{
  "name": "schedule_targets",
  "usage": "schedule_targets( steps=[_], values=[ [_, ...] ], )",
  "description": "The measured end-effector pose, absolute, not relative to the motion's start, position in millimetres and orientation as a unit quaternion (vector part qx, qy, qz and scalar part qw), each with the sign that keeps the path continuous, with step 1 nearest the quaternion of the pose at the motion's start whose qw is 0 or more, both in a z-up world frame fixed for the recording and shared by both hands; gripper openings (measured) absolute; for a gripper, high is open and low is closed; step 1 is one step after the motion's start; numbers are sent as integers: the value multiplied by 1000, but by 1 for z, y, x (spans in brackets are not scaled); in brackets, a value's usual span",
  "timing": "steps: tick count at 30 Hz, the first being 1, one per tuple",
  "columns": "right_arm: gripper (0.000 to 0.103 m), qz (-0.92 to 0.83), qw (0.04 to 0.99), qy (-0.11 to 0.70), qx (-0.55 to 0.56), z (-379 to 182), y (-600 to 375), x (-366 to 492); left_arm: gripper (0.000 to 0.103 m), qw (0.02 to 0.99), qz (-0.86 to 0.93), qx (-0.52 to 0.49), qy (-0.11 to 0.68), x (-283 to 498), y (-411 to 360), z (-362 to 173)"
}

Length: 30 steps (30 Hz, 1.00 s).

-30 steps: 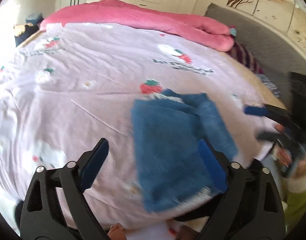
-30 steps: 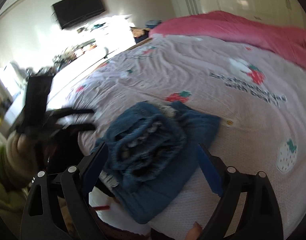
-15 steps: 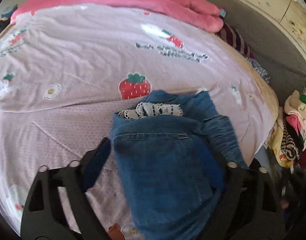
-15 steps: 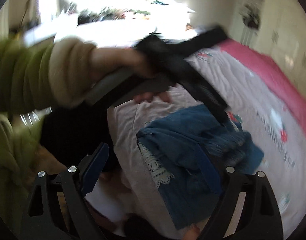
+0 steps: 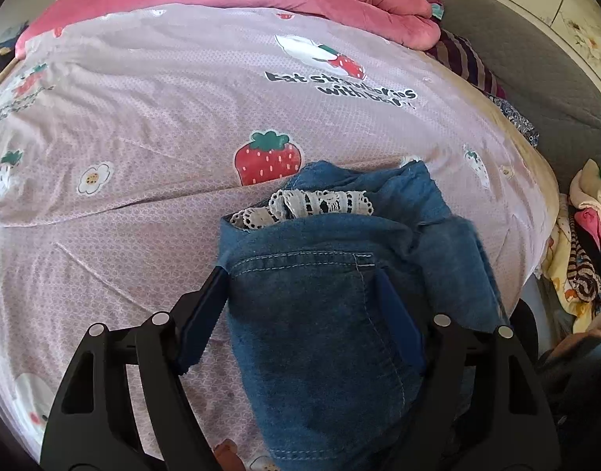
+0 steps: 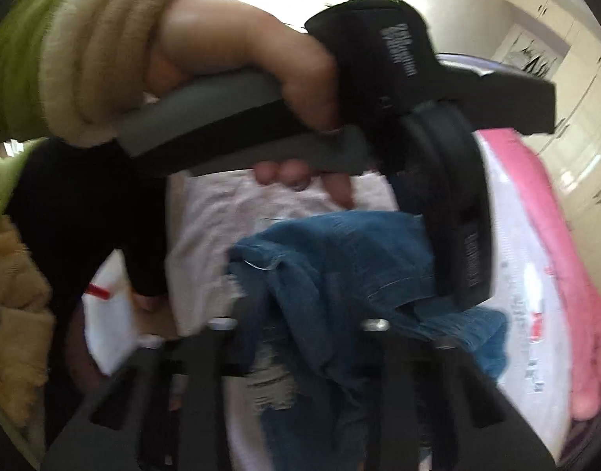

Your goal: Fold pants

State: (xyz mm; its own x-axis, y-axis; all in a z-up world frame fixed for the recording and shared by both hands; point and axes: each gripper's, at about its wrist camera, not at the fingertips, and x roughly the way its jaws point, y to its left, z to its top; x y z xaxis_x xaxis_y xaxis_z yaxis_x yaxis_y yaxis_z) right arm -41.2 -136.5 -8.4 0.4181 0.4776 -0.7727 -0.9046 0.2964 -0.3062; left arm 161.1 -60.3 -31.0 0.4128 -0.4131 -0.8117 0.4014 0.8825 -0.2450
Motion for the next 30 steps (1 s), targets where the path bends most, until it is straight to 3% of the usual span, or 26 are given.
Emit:
schedule_targets(
  steps=[8,13,18,21,26,28,30],
  values=[
    [7,455,755,292,-370,-13,-164,-58,69,838,-250,-2,485,163,-64,-33],
    [20,470,769,250,-354,12,-157,-66,69,840,-245,2,483,163,-65,-33],
    [21,494,762,221,-357,17,-136,-72,69,841,-245,-4,481,164,-63,-33],
    [29,489,753,209,-388,10,-119,-73,69,841,-246,-5,482,163,-63,-34],
    [27,469,733,228,-436,-14,-99,-60,69,842,-246,-2,480,162,-64,-33],
    [15,471,726,254,-432,-23,-96,-53,69,843,-245,-4,480,162,-64,-33],
    [12,483,723,266,-416,-23,-98,-52,69,843,-245,-8,479,163,-63,-33]
  ],
)
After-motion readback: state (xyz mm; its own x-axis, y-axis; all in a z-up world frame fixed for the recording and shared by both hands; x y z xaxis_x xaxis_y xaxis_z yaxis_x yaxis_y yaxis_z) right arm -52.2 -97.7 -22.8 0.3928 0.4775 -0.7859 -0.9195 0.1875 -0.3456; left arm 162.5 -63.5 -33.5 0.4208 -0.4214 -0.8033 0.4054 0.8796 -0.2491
